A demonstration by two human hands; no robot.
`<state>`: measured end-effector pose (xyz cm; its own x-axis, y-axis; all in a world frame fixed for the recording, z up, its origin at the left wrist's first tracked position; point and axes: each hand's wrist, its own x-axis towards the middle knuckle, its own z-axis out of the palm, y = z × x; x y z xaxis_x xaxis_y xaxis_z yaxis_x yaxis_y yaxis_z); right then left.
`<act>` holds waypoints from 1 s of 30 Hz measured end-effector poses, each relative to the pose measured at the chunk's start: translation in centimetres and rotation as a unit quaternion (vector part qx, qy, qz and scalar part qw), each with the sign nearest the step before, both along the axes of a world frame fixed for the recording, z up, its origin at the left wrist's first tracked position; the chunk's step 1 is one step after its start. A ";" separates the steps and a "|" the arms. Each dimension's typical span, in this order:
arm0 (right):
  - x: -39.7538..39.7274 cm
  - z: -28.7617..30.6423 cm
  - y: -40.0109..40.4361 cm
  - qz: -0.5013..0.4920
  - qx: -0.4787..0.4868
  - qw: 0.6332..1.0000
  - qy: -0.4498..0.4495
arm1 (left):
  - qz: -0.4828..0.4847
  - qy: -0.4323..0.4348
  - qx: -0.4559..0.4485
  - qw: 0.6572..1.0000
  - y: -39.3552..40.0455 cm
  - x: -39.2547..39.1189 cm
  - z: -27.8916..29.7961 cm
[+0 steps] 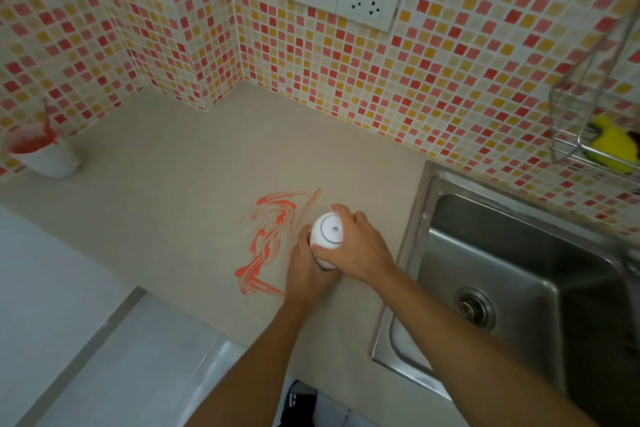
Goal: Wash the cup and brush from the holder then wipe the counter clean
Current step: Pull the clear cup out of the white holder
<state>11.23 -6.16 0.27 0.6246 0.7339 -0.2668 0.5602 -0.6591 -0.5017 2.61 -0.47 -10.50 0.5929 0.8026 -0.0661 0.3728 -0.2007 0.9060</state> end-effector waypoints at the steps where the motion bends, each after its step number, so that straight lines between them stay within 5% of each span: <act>1: 0.1 0.2 0.0 0.007 -0.003 1.000 -0.009 | 0.011 -0.015 -0.004 1.000 0.0 0.0 -0.2; 10: 1.9 4.2 -0.5 0.059 0.029 0.996 -0.055 | -0.018 -0.007 -0.037 0.999 0.4 -0.6 -0.2; 14: 3.8 6.0 -1.5 -0.031 0.140 0.989 -0.021 | -0.018 -0.009 -0.048 0.999 0.5 -0.7 -0.1; 18: 6.5 4.3 -2.6 -0.148 0.142 0.974 0.099 | -0.034 0.024 -0.023 0.999 0.6 -0.5 -0.1; 24: 7.3 -0.9 -4.3 -0.288 0.222 0.799 0.478 | -0.038 0.037 -0.021 0.998 0.7 -0.5 -0.1; 30: 6.9 -4.8 -4.2 -0.353 0.321 0.707 0.522 | -0.035 0.051 -0.008 0.998 0.6 -0.3 -0.2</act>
